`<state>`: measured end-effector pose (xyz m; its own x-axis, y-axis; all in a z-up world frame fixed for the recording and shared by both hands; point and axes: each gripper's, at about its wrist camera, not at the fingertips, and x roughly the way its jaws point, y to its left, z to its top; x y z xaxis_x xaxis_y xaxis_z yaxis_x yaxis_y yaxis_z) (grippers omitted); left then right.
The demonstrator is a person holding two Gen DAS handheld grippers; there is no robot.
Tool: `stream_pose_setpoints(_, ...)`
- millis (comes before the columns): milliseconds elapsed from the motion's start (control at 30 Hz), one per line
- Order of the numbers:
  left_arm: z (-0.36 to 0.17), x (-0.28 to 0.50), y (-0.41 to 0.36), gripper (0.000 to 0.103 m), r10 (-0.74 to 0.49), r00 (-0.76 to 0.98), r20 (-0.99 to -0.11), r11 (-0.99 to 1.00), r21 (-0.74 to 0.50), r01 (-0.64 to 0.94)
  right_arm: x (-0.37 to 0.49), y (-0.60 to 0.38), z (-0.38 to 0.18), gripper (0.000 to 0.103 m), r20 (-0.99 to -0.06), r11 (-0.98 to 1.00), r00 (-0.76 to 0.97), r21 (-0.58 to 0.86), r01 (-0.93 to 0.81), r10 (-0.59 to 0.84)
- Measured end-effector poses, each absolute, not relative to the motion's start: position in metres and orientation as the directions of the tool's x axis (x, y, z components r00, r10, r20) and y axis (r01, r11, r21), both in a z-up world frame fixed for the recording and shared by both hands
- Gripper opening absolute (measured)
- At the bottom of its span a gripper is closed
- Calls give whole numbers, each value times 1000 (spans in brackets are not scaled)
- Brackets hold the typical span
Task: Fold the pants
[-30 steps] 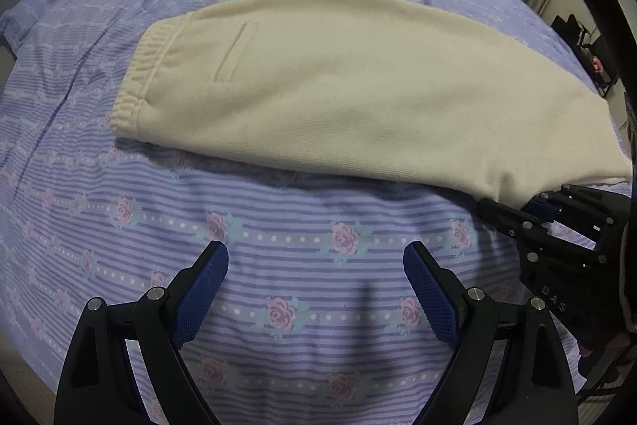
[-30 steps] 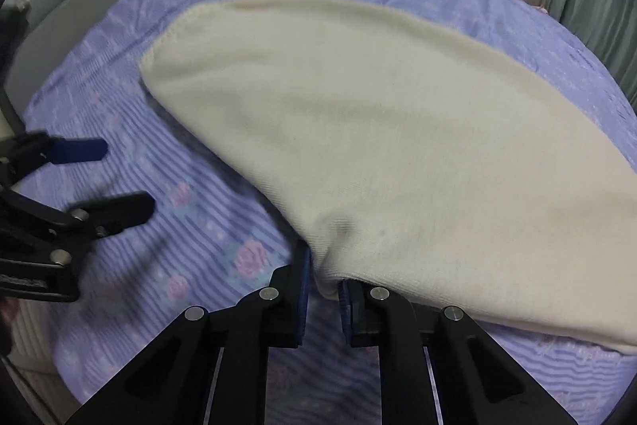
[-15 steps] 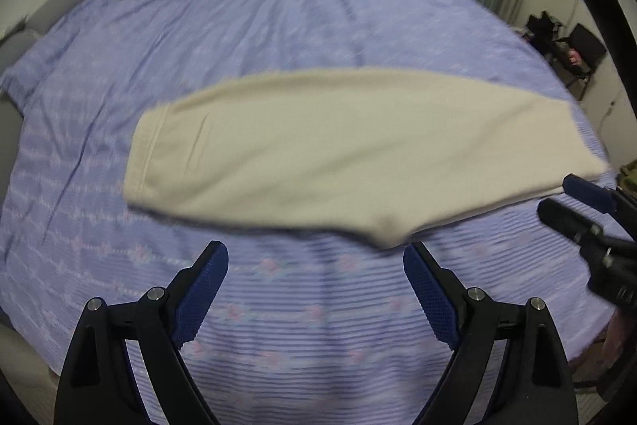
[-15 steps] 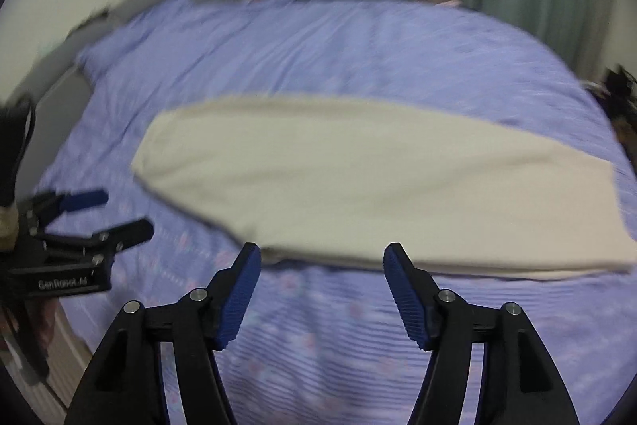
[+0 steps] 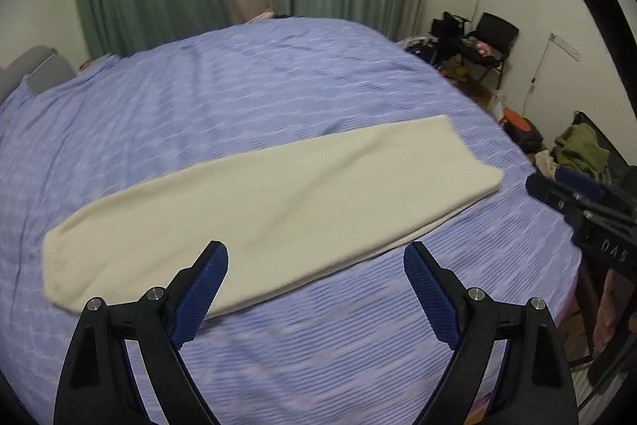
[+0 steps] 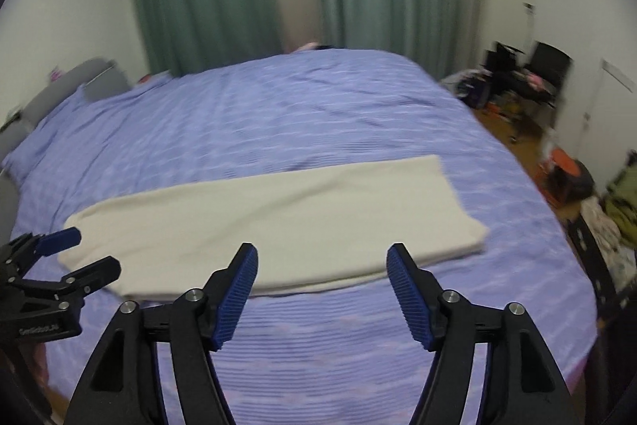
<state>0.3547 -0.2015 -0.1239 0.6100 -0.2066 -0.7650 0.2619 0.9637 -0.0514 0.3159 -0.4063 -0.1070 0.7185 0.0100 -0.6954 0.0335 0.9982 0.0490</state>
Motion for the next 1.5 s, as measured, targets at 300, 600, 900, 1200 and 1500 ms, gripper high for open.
stream_pose_setpoints(300,-132,392,-332,91,-220,620,-753,959,-51,278,334,-538,-121,80,-677,984,736,124,129,-11)
stream_pose_setpoints(600,-182,446,-421,92,-112,591,-799,964,58,261,391,-640,-194,80,-703,934,710,277,226,37)
stream_pose_setpoints(900,-229,486,-465,92,-77,558,-826,958,94,271,424,-676,-275,80,-739,841,656,446,306,153)
stream_pose_setpoints(1200,-268,510,-490,92,-74,492,-867,956,79,283,437,-680,-329,79,-742,753,605,566,334,289)
stream_pose_setpoints(1500,-275,512,-498,92,-85,490,-867,948,81,307,451,-676,-342,76,-742,767,598,563,307,304)
